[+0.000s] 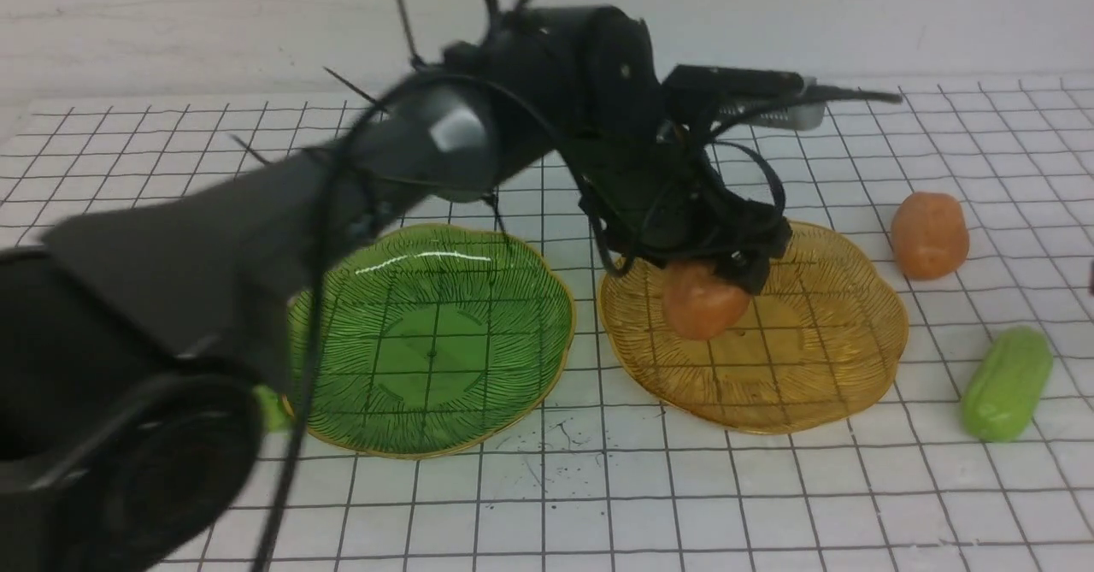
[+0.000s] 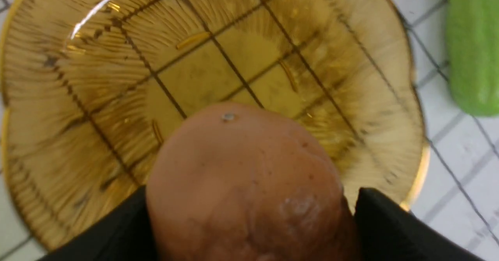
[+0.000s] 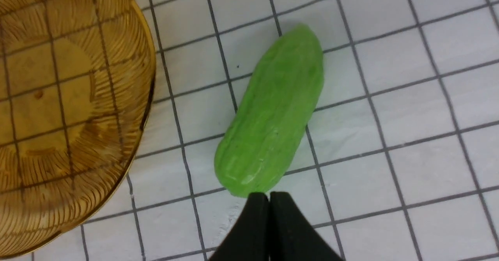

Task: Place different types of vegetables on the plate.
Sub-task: 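Pick up the potato beside the plates and place it on a plate, then carry the green vegetable from the table to the plate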

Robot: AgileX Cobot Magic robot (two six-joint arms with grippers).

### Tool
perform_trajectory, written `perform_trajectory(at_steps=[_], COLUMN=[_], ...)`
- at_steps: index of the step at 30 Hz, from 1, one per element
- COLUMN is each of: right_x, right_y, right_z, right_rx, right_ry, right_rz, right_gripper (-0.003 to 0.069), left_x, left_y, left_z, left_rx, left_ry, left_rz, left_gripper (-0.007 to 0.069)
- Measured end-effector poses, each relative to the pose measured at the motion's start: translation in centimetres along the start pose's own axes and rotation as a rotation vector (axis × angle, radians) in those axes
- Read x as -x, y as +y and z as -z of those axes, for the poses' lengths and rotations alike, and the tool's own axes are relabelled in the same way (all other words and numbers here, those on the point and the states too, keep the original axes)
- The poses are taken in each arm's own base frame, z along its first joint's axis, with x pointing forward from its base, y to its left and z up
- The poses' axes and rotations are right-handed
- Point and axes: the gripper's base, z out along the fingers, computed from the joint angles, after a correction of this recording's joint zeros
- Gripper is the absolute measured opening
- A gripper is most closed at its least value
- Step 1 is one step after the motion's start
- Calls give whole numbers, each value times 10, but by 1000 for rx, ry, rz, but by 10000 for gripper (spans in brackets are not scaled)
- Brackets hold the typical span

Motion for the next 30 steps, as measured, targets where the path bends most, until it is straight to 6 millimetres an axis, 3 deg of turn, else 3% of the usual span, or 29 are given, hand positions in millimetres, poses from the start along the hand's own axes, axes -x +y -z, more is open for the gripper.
perform_trajectory(at_steps=[5, 8, 12, 14, 19, 20, 23, 29, 30], right_x=[5, 10, 13, 14, 15, 15, 15, 10, 9], right_y=[-5, -7, -7, -7, -8, -9, -9, -13, -13], right_z=[-27, -39, -46, -54, -68, -69, -76, -107, -109], right_rx=[-10, -10, 1, 12, 20, 21, 22, 39, 39], right_ry=[22, -9, -31, -22, 12, 14, 25, 86, 93], right_rz=[-7, -19, -42, -71, -99, -102, -116, -207, -210], right_gripper=[26, 118, 231, 342, 519, 528, 571, 586, 586], left_x=[1, 0, 0, 5, 18, 18, 21, 39, 39], left_y=[7, 10, 9, 7, -1, -1, -1, 18, 18], left_z=[-29, -38, -36, -30, -6, -5, 12, 63, 65], left_rx=[15, 24, 23, 19, 8, 9, 42, 110, 111], left_ry=[30, 42, 48, 43, 31, 37, 68, -21, -24], left_rz=[40, 60, 60, 55, 34, 32, 5, 2, 1], left_gripper=[567, 601, 663, 682, 676, 671, 582, 127, 114])
